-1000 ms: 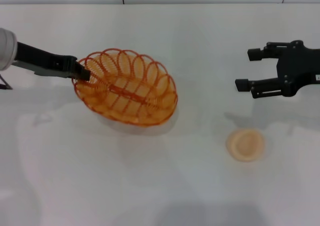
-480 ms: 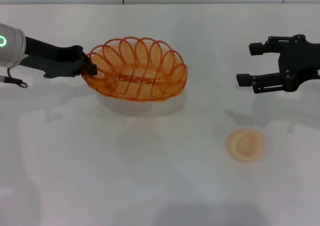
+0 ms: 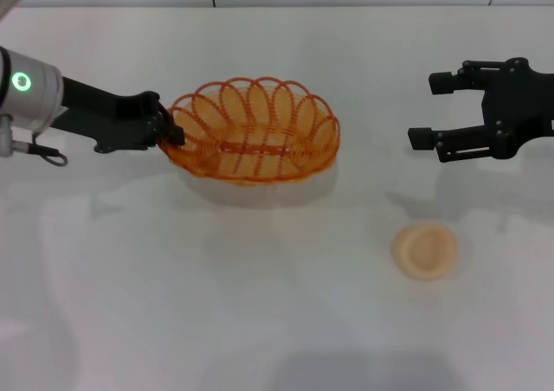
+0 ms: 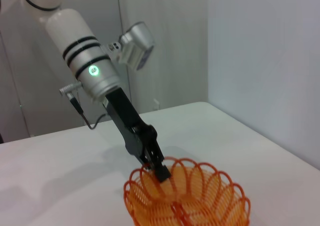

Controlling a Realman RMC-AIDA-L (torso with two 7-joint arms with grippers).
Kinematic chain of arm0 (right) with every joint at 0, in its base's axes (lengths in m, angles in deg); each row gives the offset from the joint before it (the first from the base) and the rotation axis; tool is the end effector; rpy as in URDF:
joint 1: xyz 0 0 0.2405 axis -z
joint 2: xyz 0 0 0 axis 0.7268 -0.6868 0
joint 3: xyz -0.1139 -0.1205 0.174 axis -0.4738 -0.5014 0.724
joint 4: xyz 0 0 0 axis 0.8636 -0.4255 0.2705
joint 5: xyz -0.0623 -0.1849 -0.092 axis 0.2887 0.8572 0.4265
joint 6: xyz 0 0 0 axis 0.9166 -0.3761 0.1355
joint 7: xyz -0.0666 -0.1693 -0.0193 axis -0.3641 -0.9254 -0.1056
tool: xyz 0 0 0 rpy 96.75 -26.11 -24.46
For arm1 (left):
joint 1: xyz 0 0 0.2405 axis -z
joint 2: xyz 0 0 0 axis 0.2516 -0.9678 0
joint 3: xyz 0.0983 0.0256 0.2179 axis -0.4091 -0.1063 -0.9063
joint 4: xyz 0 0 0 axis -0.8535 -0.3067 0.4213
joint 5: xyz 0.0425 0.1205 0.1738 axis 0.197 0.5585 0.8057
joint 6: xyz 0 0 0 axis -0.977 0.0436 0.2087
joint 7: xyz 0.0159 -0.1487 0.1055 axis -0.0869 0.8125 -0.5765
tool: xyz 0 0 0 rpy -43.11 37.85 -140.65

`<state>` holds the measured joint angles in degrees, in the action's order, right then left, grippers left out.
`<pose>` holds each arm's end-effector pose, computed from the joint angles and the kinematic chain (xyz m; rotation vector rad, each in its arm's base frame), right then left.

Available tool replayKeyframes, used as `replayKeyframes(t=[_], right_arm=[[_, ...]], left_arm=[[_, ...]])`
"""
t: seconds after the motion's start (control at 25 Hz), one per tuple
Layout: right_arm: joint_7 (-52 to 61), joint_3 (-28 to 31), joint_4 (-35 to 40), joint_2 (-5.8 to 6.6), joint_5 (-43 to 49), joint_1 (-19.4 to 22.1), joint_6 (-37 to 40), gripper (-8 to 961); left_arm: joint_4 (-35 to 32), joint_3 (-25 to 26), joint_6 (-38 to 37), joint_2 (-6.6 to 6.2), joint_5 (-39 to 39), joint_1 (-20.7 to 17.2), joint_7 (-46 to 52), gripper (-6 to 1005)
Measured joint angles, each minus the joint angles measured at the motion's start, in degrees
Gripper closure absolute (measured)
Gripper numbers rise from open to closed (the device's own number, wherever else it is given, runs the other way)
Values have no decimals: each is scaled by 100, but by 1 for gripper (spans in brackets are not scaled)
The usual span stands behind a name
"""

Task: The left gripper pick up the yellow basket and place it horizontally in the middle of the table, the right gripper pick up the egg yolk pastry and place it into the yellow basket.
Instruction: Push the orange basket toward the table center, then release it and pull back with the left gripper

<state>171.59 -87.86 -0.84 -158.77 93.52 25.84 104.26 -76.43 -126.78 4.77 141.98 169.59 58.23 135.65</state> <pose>0.1653 0.3498 0.0319 -2.7494 0.3208 0.5097 -0.2371 0.3994 -0.0056 -2.0423 -2.0118 -0.1550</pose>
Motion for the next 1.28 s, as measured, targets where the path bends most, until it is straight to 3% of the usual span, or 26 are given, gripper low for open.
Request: replayKeyframes(t=[0.52, 0.88, 1.12, 1.28], right_arm=[[-1, 17, 78, -5, -75, 38, 271, 122], [-61, 12, 78, -7, -133, 46, 337, 122], [-98, 17, 65, -7, -143, 48, 345, 122], [-103, 14, 60, -7, -143, 44, 345, 122]], left_arm=[[350, 0, 93, 97, 56, 45, 157, 913], [357, -141, 95, 5, 115, 144, 240, 913], [353, -336, 248, -172, 297, 260, 244, 912], [359, -340, 287, -180, 403, 303, 221, 912]])
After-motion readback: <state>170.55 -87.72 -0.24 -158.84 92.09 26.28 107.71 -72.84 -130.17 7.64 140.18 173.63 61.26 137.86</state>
